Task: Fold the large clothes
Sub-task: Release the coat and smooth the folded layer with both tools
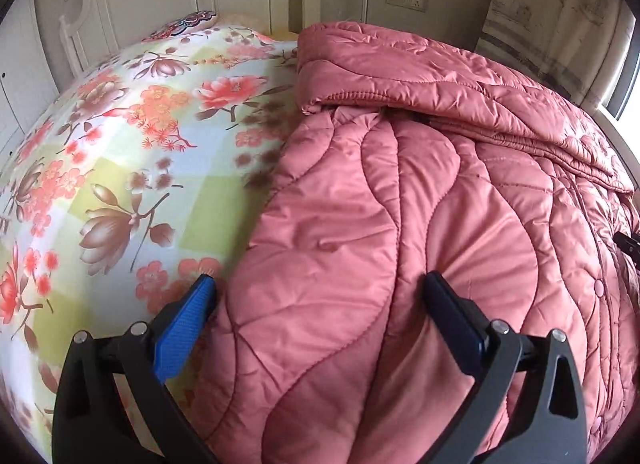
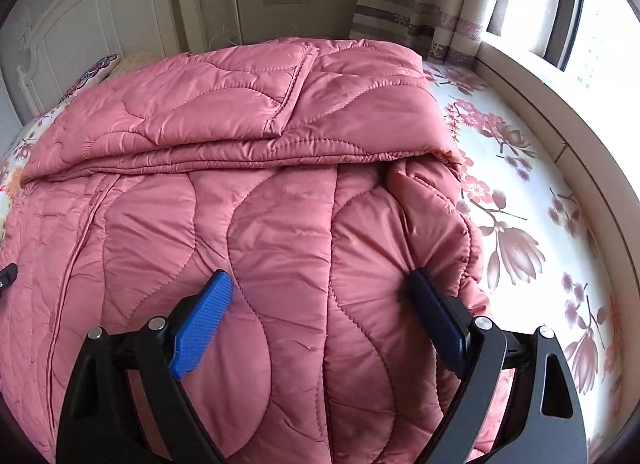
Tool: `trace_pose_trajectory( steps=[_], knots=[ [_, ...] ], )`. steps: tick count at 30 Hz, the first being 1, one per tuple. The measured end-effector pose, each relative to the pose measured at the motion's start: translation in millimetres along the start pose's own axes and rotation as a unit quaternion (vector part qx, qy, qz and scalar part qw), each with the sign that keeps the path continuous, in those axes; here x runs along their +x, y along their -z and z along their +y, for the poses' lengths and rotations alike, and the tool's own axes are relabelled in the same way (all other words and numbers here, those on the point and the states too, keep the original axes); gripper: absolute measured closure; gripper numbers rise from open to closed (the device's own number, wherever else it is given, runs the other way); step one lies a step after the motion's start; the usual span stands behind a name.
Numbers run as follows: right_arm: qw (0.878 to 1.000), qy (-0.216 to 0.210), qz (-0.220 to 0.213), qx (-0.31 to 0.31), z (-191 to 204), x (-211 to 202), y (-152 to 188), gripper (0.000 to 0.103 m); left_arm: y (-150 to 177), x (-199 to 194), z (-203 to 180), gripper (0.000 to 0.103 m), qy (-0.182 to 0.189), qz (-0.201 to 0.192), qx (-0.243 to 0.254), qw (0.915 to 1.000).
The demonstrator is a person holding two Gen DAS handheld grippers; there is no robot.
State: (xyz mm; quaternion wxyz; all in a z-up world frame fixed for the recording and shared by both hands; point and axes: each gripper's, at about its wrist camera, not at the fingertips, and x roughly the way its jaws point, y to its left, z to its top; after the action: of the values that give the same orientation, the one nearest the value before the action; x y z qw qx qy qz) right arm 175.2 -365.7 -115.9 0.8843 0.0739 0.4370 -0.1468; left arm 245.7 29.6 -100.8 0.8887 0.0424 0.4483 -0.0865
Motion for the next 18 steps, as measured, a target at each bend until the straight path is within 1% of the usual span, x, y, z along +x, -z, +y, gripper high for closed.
trace_pose_trajectory(
  steps=[3, 9, 12, 13, 14, 15, 16, 17, 18],
  knots=[
    [1.0, -0.008, -0.003, 0.007, -2, -2, 4, 0.016, 2, -1, -2, 0.002, -0.001, -0.001, 0.0, 1.0],
    [1.0, -0.003, -0.005, 0.005, -3, -6, 7, 0.017, 4, -2, -1, 0.002, 0.001, -0.002, -0.004, 1.0],
    [1.0, -0.008, -0.002, 0.007, -3, -6, 7, 0.016, 2, 0, -1, 0.002, 0.001, -0.001, -0.003, 1.0],
    [1.0, -0.01, -0.001, 0.009, -4, -6, 7, 0.016, 2, -2, -2, 0.002, -0.007, -0.002, -0.001, 1.0],
    [1.0, -0.009, 0.0, 0.01, -4, -7, 7, 0.017, 2, -7, -5, 0.002, -0.025, -0.008, 0.001, 0.9997],
    [1.0, 0.006, 0.001, 0.014, -2, -12, 8, 0.017, 5, -18, -10, 0.002, -0.054, -0.021, 0.003, 0.9983],
    [1.0, 0.017, 0.002, 0.02, 2, -20, 10, 0.016, 10, -29, -17, 0.002, -0.065, -0.034, 0.006, 0.9973],
    [1.0, 0.011, -0.002, 0.027, 7, -30, 13, 0.016, 15, -41, -23, 0.002, -0.056, -0.047, 0.009, 0.9973],
    [0.999, -0.022, -0.014, 0.023, 17, -43, 20, 0.016, 22, -57, -34, 0.002, -0.024, -0.059, 0.02, 0.9977]
  ],
)
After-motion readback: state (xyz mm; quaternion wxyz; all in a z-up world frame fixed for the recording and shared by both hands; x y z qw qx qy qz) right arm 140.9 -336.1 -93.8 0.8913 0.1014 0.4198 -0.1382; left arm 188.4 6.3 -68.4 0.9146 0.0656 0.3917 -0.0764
